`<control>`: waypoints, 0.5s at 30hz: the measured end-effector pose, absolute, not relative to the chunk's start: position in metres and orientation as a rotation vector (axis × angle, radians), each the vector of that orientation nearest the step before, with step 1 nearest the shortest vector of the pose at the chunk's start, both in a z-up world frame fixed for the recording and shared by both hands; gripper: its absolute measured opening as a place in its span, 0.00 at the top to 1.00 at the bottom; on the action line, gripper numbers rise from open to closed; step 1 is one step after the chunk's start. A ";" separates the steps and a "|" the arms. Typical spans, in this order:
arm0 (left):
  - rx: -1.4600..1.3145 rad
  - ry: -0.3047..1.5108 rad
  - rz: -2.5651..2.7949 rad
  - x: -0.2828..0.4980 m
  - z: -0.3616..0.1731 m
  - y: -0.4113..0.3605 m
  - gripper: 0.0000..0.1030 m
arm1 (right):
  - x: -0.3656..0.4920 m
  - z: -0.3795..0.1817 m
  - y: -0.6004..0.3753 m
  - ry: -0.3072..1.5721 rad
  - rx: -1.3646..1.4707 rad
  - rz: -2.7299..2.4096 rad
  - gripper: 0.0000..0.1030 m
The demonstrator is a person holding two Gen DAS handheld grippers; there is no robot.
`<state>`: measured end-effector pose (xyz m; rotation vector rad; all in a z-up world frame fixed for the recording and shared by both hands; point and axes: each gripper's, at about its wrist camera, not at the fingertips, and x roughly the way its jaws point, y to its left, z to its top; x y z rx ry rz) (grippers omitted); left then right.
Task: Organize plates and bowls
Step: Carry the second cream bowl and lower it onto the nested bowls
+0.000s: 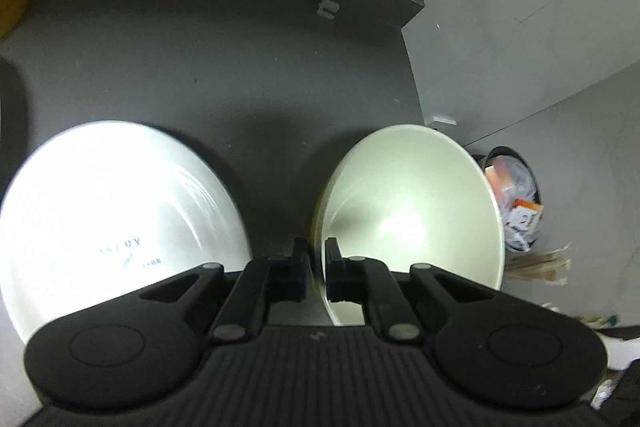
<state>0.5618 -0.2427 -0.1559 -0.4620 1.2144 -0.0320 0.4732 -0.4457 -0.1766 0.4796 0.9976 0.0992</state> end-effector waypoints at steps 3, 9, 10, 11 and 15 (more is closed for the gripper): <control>-0.465 1.214 -0.031 0.555 -0.153 -0.241 0.93 | 0.468 -0.168 -0.445 0.976 0.472 0.106 0.80; -0.437 1.173 -0.049 0.543 -0.128 -0.235 0.93 | 0.454 -0.152 -0.438 0.946 0.478 0.119 0.80; -0.432 1.168 -0.049 0.540 -0.124 -0.233 0.93 | 0.451 -0.148 -0.435 0.940 0.478 0.121 0.80; -0.425 1.165 -0.050 0.537 -0.120 -0.231 0.93 | 0.448 -0.144 -0.433 0.937 0.479 0.120 0.80; -0.415 1.150 -0.064 0.525 -0.105 -0.222 0.93 | 0.432 -0.128 -0.425 0.918 0.472 0.124 0.80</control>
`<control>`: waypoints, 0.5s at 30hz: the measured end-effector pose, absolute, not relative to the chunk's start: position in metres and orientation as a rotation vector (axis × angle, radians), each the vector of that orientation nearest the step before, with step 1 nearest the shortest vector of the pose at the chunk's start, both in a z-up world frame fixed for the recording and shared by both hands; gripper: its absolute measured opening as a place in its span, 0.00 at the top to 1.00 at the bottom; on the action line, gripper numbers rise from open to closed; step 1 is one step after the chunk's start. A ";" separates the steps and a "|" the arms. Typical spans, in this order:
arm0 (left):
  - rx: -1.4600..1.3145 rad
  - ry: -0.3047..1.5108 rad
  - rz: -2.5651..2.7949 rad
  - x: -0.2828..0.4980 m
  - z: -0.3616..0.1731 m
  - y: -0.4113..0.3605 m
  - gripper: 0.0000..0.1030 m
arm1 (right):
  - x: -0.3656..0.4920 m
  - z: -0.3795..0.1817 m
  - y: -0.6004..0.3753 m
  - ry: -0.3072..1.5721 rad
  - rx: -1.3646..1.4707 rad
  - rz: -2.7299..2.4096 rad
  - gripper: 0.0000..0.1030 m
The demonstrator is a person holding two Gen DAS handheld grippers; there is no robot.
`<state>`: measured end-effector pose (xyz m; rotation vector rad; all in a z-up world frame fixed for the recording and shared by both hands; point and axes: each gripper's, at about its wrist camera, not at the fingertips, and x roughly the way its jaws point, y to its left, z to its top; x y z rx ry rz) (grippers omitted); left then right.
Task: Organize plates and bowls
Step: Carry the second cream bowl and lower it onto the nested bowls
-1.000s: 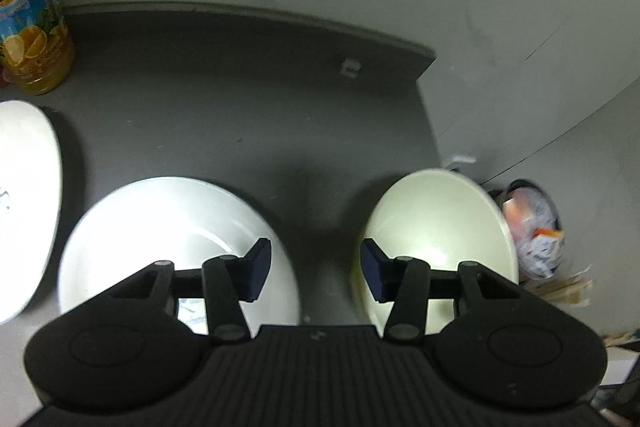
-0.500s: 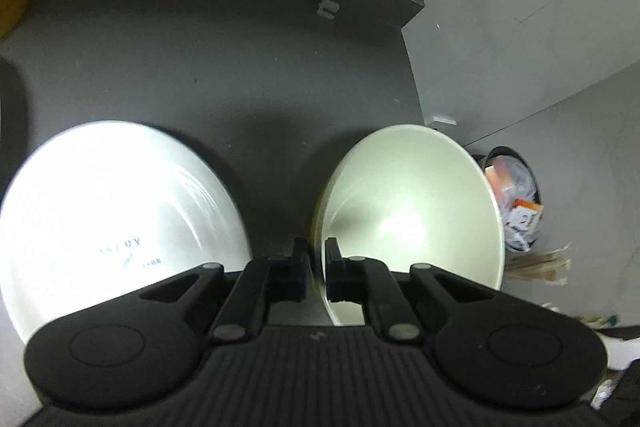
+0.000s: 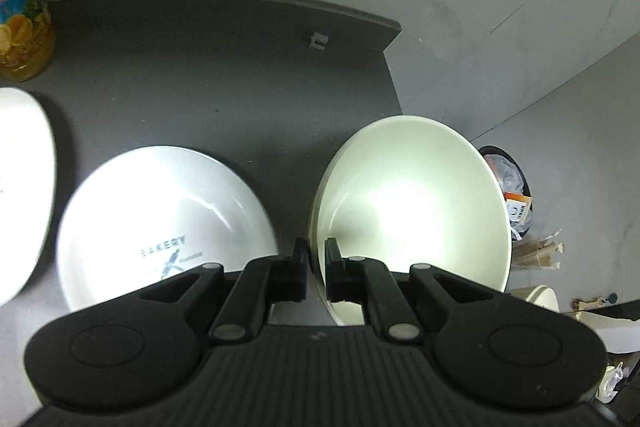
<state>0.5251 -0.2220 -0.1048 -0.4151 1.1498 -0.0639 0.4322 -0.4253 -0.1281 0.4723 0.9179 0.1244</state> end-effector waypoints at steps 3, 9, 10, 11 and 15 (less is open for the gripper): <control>-0.395 1.130 -0.086 0.516 -0.094 -0.218 0.93 | 0.422 -0.119 -0.423 0.901 0.465 0.121 0.80; -0.367 1.122 -0.117 0.496 -0.081 -0.215 0.93 | 0.398 -0.105 -0.417 0.878 0.466 0.097 0.80; -0.361 1.121 -0.121 0.493 -0.079 -0.214 0.93 | 0.394 -0.103 -0.416 0.875 0.467 0.092 0.80; -0.358 1.121 -0.127 0.489 -0.077 -0.214 0.93 | 0.390 -0.102 -0.416 0.872 0.468 0.088 0.80; -0.352 1.127 -0.148 0.473 -0.074 -0.210 0.93 | 0.376 -0.097 -0.411 0.859 0.473 0.067 0.80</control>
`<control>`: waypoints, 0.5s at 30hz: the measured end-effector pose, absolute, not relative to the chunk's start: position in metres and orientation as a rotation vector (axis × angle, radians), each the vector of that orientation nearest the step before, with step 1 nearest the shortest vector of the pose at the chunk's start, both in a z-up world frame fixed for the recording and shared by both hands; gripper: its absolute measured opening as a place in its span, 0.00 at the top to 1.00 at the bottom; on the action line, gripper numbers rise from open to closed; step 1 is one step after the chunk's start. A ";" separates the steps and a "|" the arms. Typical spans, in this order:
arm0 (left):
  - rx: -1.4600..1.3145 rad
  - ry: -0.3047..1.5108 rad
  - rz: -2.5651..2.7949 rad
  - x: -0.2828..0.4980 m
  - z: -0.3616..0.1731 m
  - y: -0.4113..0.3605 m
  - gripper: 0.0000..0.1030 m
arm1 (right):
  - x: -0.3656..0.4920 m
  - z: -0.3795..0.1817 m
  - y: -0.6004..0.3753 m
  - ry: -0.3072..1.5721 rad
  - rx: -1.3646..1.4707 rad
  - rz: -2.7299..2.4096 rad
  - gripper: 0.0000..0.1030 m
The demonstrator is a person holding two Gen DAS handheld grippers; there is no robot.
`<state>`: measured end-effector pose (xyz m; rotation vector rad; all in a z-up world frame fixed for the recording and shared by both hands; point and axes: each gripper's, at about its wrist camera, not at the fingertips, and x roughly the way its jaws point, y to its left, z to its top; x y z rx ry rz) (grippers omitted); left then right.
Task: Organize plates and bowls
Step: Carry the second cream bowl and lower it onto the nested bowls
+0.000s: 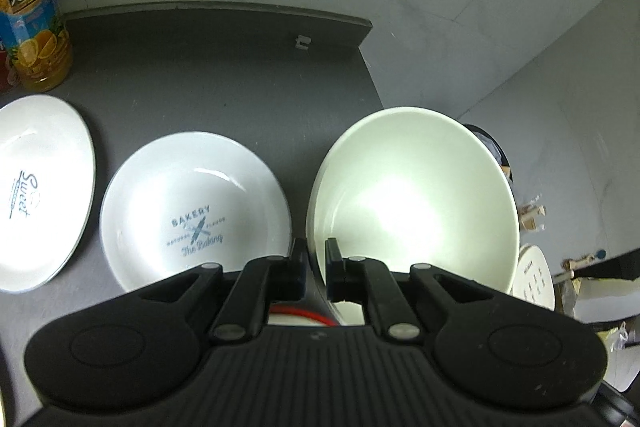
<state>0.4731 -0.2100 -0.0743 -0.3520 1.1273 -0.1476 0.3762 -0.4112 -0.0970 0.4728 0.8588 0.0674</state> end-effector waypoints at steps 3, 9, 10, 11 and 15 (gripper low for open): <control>-0.346 1.130 -0.160 0.460 -0.072 -0.206 0.93 | 0.364 -0.094 -0.406 0.852 0.469 0.059 0.80; -0.328 1.135 -0.174 0.440 -0.070 -0.199 0.93 | 0.345 -0.093 -0.396 0.855 0.462 0.047 0.80; -0.326 1.136 -0.174 0.437 -0.070 -0.198 0.93 | 0.342 -0.093 -0.394 0.856 0.459 0.046 0.80; -0.325 1.138 -0.174 0.433 -0.070 -0.196 0.93 | 0.339 -0.093 -0.392 0.858 0.457 0.046 0.80; -0.334 1.152 -0.160 0.419 -0.070 -0.189 0.93 | 0.329 -0.093 -0.386 0.871 0.444 0.054 0.80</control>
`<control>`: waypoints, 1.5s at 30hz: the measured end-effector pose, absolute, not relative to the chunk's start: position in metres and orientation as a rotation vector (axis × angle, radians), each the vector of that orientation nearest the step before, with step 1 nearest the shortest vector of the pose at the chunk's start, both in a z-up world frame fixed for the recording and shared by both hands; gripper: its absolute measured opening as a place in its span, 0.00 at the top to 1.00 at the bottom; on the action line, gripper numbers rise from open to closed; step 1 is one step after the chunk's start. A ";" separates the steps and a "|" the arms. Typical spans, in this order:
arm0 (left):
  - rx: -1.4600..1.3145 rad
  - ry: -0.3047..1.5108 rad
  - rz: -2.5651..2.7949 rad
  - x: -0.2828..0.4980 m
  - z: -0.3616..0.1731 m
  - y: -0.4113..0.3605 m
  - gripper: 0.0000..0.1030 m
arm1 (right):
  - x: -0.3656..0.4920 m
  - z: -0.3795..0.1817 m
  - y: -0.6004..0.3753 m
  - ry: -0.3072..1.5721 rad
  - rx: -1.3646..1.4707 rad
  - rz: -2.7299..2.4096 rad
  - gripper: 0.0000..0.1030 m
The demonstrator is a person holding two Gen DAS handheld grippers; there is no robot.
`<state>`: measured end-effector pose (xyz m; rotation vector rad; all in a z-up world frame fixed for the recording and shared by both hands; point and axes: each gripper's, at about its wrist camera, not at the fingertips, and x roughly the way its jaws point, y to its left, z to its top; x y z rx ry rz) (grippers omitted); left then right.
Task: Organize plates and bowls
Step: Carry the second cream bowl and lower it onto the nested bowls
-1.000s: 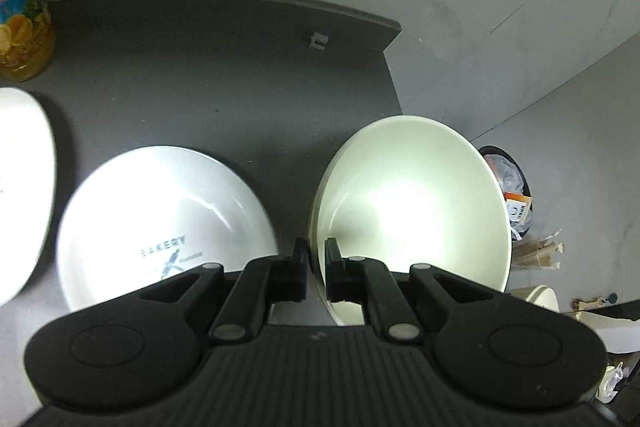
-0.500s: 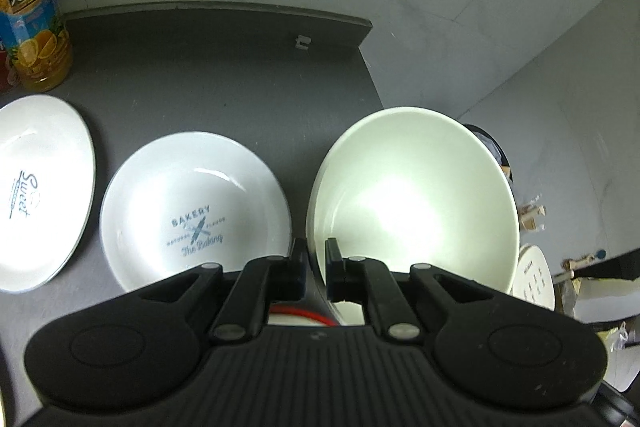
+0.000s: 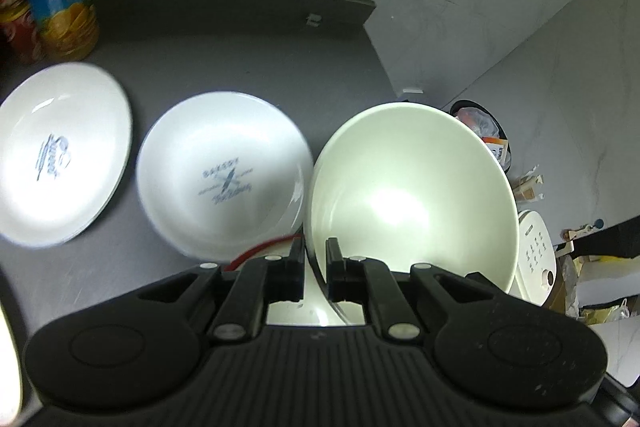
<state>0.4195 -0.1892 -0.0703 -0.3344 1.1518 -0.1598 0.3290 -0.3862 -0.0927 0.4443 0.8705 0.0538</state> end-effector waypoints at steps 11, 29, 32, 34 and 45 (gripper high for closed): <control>-0.341 1.170 -0.165 0.386 -0.068 -0.177 0.91 | 0.302 -0.093 -0.374 0.911 0.394 0.076 0.80; -0.300 1.243 -0.164 0.351 -0.092 -0.163 0.89 | 0.281 -0.109 -0.350 0.975 0.310 0.086 0.80; -0.299 1.263 -0.160 0.349 -0.098 -0.161 0.89 | 0.282 -0.111 -0.349 0.980 0.309 0.090 0.80; -0.305 1.269 -0.160 0.349 -0.100 -0.159 0.89 | 0.283 -0.111 -0.348 0.982 0.306 0.090 0.80; -0.302 1.267 -0.196 0.351 -0.087 -0.151 0.85 | 0.284 -0.112 -0.345 0.991 0.300 0.079 0.76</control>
